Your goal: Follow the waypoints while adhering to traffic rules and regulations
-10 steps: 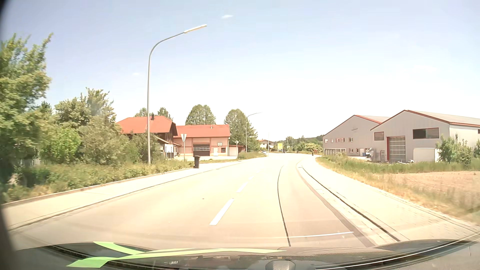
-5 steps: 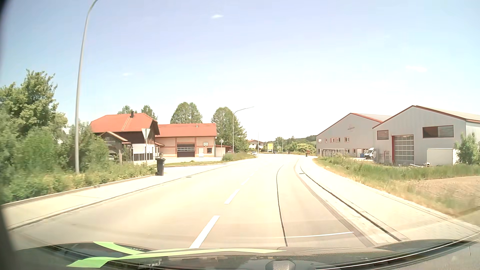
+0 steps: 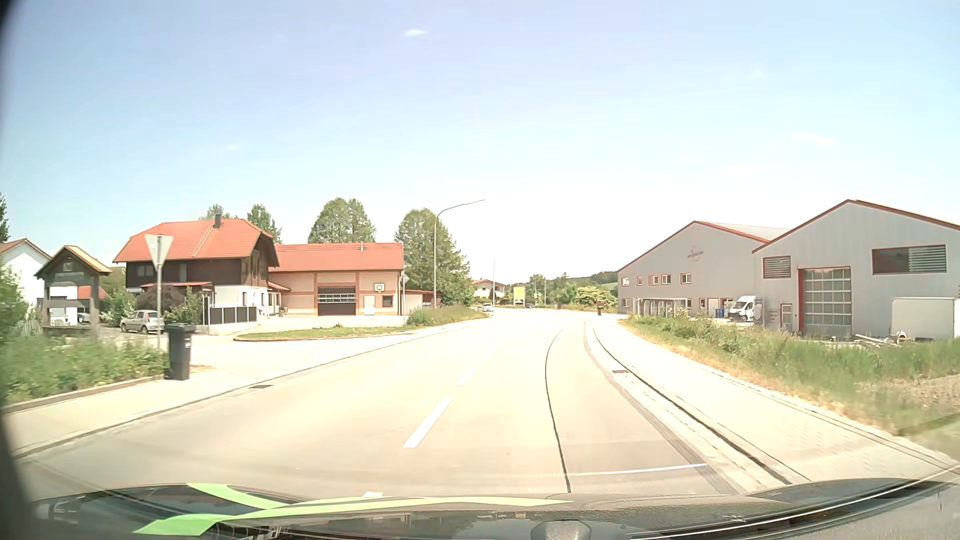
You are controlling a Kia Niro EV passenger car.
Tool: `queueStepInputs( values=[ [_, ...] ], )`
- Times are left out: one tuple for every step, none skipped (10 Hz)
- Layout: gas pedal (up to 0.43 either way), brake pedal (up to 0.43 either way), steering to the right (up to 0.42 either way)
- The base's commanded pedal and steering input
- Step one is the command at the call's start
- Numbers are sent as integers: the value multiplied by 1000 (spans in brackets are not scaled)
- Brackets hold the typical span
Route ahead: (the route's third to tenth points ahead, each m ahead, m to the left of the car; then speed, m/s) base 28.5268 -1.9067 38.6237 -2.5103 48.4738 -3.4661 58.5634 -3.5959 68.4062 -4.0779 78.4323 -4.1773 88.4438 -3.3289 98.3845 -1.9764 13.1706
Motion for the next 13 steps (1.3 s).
queueStepInputs(
  values=[
    [138, 0, 25],
    [138, 0, 25],
    [138, 0, 25],
    [138, 0, 25],
    [138, 0, 23],
    [138, 0, 18],
    [138, 0, 14],
    [138, 0, 13],
    [138, 0, 13],
    [150, 0, 13],
    [150, 0, 12],
    [150, 0, 11],
    [150, 0, 6]
  ],
)
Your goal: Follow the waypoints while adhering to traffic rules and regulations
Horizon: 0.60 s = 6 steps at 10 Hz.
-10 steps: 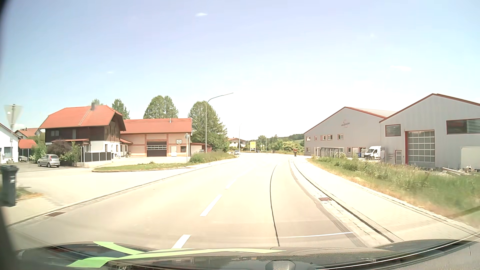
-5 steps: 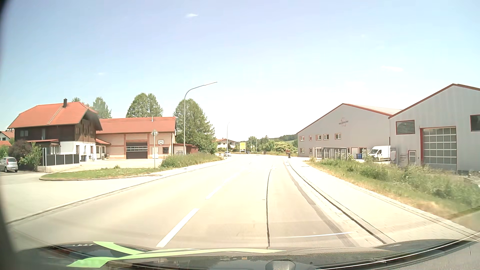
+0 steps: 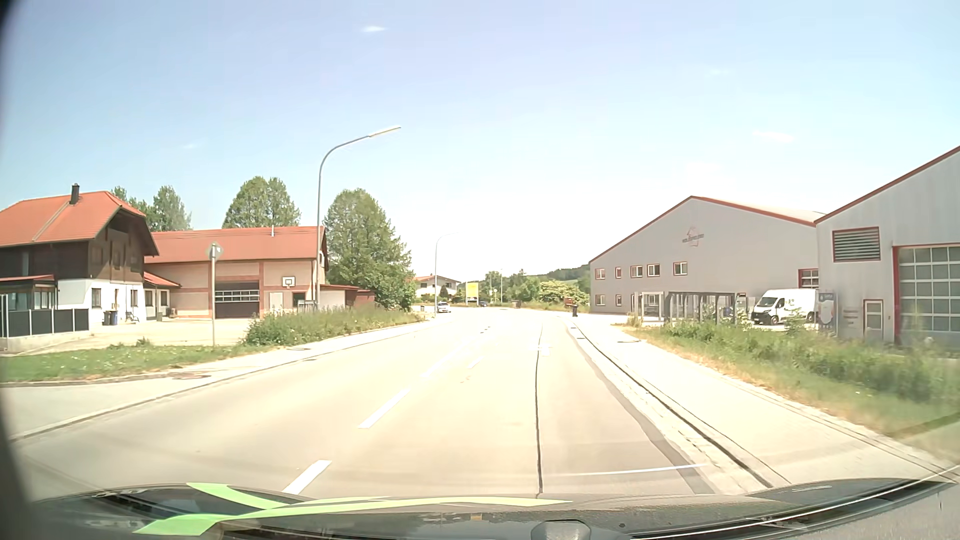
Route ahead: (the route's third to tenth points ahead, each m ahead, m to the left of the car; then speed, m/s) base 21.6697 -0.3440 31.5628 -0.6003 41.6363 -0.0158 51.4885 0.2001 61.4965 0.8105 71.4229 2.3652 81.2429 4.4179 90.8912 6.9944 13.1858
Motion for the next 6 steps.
queueStepInputs(
  values=[
    [150, 0, 5],
    [150, 0, 5],
    [150, 0, 5],
    [150, 0, 5],
    [150, 0, 5],
    [138, 0, 5]
  ],
)
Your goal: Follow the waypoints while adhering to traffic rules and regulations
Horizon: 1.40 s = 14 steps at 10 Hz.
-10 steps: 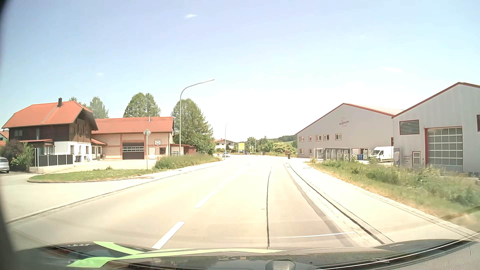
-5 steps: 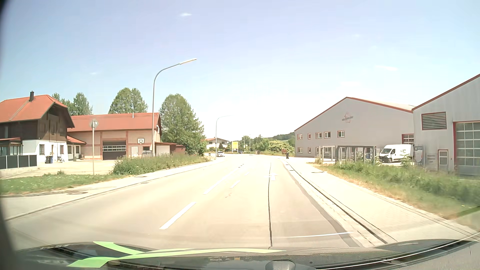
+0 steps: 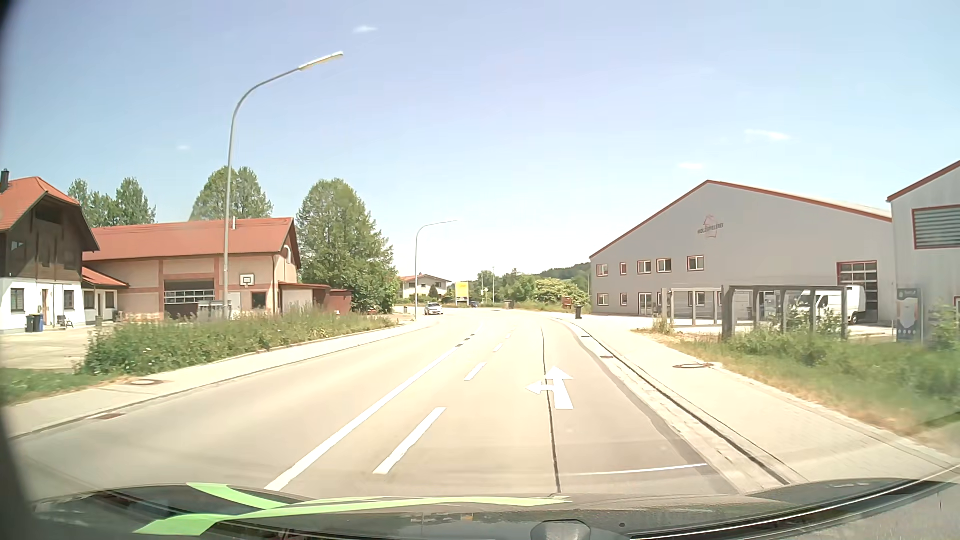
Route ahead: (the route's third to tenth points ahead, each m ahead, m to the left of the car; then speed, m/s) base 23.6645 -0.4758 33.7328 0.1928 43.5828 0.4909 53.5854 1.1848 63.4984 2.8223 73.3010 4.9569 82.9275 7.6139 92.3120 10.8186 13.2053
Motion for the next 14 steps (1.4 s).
queueStepInputs(
  values=[
    [138, 0, 5],
    [138, 0, 5],
    [138, 0, 5],
    [138, 0, 5],
    [138, 0, 5],
    [138, 0, 5],
    [138, 0, 5],
    [138, 0, 5],
    [130, 0, 5],
    [130, 0, 5],
    [130, 0, 5],
    [130, 0, 5],
    [130, 0, 5],
    [130, 0, 5]
  ],
)
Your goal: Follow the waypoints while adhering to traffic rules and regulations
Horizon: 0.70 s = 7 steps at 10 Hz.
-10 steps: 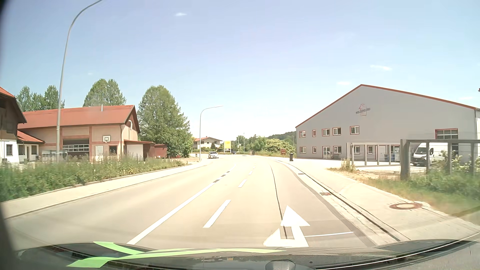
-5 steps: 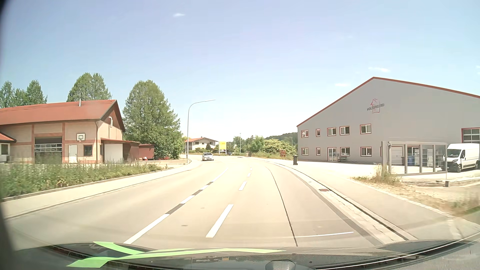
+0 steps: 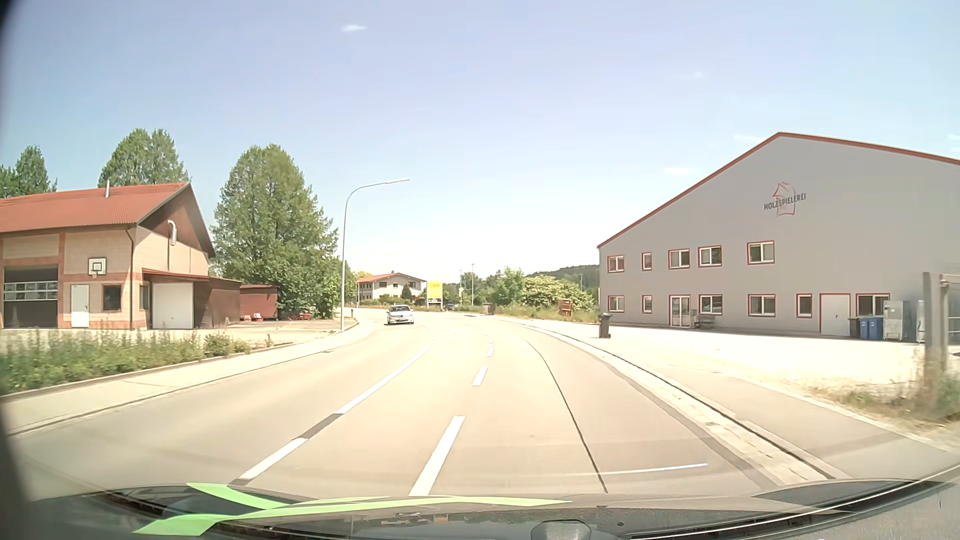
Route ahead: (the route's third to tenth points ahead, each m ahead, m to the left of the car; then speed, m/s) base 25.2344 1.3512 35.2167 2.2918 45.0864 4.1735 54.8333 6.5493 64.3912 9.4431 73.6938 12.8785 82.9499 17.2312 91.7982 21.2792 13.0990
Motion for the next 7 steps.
queueStepInputs(
  values=[
    [130, 0, 5],
    [130, 0, 1],
    [130, 0, -2],
    [130, 0, -3],
    [130, 0, -4],
    [130, 0, -8],
    [130, 0, -12]
  ],
)
